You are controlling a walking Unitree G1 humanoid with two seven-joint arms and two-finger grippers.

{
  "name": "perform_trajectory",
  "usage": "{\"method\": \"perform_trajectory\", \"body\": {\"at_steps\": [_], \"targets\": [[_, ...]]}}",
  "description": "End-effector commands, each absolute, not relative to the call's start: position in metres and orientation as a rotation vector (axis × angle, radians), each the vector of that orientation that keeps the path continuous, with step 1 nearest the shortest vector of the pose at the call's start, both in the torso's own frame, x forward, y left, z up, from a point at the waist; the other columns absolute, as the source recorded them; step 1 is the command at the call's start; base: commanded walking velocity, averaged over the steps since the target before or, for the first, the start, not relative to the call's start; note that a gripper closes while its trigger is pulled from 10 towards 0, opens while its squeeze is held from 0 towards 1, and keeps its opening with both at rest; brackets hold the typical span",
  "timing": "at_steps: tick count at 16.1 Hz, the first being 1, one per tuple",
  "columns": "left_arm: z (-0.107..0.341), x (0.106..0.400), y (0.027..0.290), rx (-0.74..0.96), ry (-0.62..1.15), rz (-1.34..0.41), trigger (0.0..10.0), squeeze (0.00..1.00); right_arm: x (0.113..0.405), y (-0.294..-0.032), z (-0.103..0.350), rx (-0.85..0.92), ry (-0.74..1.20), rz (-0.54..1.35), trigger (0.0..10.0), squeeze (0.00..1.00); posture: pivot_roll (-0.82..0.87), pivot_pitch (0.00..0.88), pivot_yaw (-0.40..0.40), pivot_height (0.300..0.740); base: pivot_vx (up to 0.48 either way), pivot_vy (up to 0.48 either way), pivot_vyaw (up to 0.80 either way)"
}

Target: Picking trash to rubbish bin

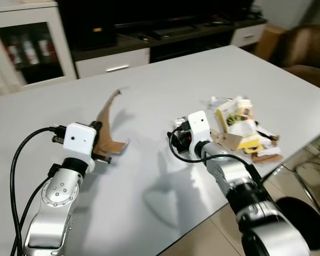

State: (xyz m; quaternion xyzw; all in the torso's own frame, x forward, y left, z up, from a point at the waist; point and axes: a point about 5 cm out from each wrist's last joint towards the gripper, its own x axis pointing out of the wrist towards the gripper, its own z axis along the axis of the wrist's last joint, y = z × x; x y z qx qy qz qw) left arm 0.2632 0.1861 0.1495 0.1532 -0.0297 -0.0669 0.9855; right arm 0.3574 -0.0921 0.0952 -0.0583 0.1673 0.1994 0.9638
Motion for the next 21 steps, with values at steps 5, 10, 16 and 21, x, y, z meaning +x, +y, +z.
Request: {"method": "perform_trajectory", "body": {"at_steps": [5,10,16,21], "targets": [[0.154,0.256,0.185,0.337,-0.044,-0.179,10.0,0.0,0.372,-0.106,0.093,-0.139,0.383,0.274,10.0,0.0,0.1,0.0,-0.045,0.74,0.0,0.0,0.0],[0.153,0.254,0.188,0.346,-0.027,-0.172,10.0,0.0,0.368,-0.104,0.084,-0.067,0.437,0.298,2.9,0.0,0.11,0.0,-0.047,0.74,0.0,0.0,0.0],[0.153,0.254,0.187,0.344,-0.018,-0.172,10.0,0.0,0.366,-0.103,0.08,-0.053,0.458,0.304,0.0,0.0,0.1,0.0,-0.048,0.74,0.0,0.0,0.0],[0.153,0.254,0.187,0.346,-0.016,-0.174,10.0,0.0,0.368,-0.101,0.082,-0.049,0.444,0.31,0.0,0.0,0.1,0.0,-0.043,0.74,0.0,0.0,0.0]]}}
